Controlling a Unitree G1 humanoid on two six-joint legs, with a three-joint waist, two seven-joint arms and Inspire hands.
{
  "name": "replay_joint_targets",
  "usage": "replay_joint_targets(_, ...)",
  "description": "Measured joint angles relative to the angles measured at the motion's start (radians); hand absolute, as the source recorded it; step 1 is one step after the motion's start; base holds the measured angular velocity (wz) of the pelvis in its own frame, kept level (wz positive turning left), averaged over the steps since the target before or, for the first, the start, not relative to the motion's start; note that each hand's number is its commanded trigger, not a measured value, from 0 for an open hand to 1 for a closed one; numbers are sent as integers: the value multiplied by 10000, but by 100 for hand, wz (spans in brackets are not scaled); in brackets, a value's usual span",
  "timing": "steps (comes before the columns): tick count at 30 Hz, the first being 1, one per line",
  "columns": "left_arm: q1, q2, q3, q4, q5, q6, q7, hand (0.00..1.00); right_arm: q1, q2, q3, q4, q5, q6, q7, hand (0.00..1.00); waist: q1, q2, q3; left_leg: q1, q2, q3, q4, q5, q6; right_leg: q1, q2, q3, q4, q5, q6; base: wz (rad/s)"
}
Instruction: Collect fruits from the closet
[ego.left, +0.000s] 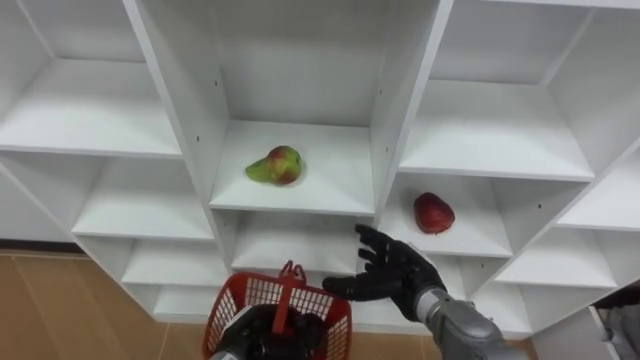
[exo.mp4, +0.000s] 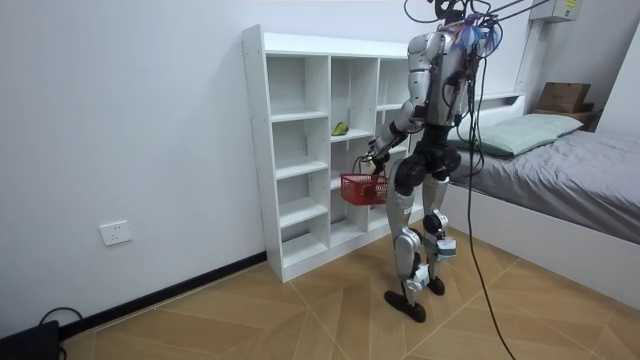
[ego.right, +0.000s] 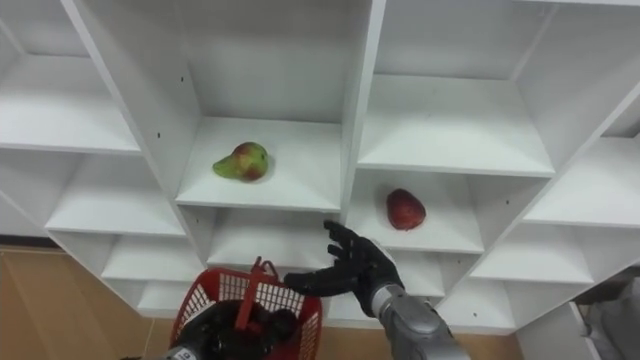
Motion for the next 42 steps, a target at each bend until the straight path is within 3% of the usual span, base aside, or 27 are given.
replay_joint_targets(6,19,-42,167,212,-383,-10,99,100,387,-93,3,-1020,-772,-45,108,0,55,28,-9,-13,0,-3,0,0,0,8,2,35,3,1,-2,0)
replay_joint_targets(10,43,-96,257,268,-361,-8,237,100,816,-104,6,-1870,-1643,234,212,0,82,57,-12,-3,1,4,-27,-1,0,-4,10,47,5,1,-1,0)
replay_joint_targets(16,86,-155,377,632,-356,-7,345,100,978,-304,-4,-2746,-2251,906,561,0,132,190,-33,115,14,83,-128,-1,0,-25,46,149,36,1,-2,-6)
replay_joint_targets(23,37,-264,1221,1814,-237,-36,451,100,976,-599,-54,-3709,-3192,1702,1103,0,502,215,-42,123,36,288,-154,0,0,-213,63,376,204,-1,-12,-9)
replay_joint_targets(28,82,-242,1722,2132,-229,-122,641,100,963,-722,-400,-5056,-3540,1674,1887,0,643,196,-36,145,31,321,-163,-1,1,-212,55,414,202,-5,-18,-5)
replay_joint_targets(32,159,-188,2025,2021,-207,-130,644,100,669,-509,-615,-6087,-3564,1027,2489,0,663,157,-62,150,36,313,-173,-1,1,-172,60,369,178,-5,-18,2)
replay_joint_targets(36,219,-180,2097,1894,-203,-154,645,100,590,-458,-406,-6002,-4157,1061,3137,0,991,86,-70,168,30,317,-195,-1,1,-179,60,378,180,-4,-18,0)
replay_joint_targets(40,224,-199,2157,1891,4,-153,658,100,627,-456,-195,-5889,-4691,1264,3897,0,1229,-10,25,139,38,304,-216,-2,2,-200,69,369,178,-4,-18,0)
replay_joint_targets(42,228,-246,2154,1891,258,-147,658,100,627,-453,-130,-5886,-4730,1321,4145,0,1334,-20,26,139,46,304,-235,-3,1,-206,76,368,175,-4,-18,0)
